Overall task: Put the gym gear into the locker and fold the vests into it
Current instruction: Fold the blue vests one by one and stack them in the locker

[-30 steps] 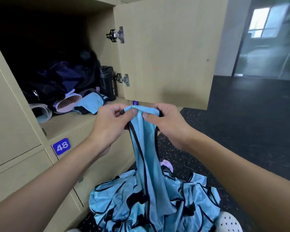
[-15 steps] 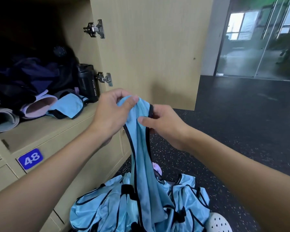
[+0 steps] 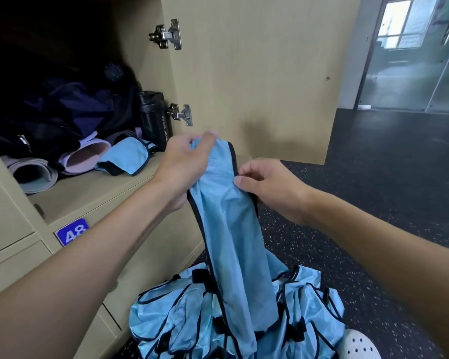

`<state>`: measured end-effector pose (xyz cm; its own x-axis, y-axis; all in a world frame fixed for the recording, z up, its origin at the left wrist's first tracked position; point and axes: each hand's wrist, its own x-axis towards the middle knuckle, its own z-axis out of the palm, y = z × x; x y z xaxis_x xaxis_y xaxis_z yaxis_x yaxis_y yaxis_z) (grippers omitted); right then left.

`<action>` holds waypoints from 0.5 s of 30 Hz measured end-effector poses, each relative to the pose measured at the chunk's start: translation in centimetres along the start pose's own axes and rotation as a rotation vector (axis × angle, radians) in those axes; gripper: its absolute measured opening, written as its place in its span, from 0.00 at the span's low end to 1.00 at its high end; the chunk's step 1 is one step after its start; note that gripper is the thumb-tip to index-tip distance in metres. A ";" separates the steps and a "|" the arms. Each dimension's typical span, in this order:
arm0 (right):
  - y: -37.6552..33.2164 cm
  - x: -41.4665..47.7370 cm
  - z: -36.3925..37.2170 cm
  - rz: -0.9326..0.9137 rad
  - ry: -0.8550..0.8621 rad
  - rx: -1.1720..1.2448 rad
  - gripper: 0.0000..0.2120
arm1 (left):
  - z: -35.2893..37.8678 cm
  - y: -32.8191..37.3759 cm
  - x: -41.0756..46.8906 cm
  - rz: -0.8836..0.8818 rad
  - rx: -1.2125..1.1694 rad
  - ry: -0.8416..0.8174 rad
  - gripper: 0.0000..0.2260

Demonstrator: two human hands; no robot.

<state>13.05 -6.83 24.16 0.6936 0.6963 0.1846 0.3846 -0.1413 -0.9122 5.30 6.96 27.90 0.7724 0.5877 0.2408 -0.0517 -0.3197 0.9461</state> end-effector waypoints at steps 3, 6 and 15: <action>-0.6 0.1 -0.1 -0.047 0.029 0.038 0.07 | -0.9 0.1 -0.6 -0.025 0.145 -0.215 0.15; -1.1 -0.2 0.0 -0.040 0.000 0.101 0.03 | -1.9 -0.1 0.0 -0.004 0.149 -0.226 0.13; -0.3 -0.8 -0.6 0.041 -0.070 -0.071 0.07 | -5.1 0.1 1.5 0.216 0.165 0.226 0.05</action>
<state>12.78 -7.76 24.52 0.6661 0.7362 0.1194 0.4009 -0.2185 -0.8897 3.17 11.61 29.44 0.5943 0.6370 0.4910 -0.0816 -0.5596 0.8247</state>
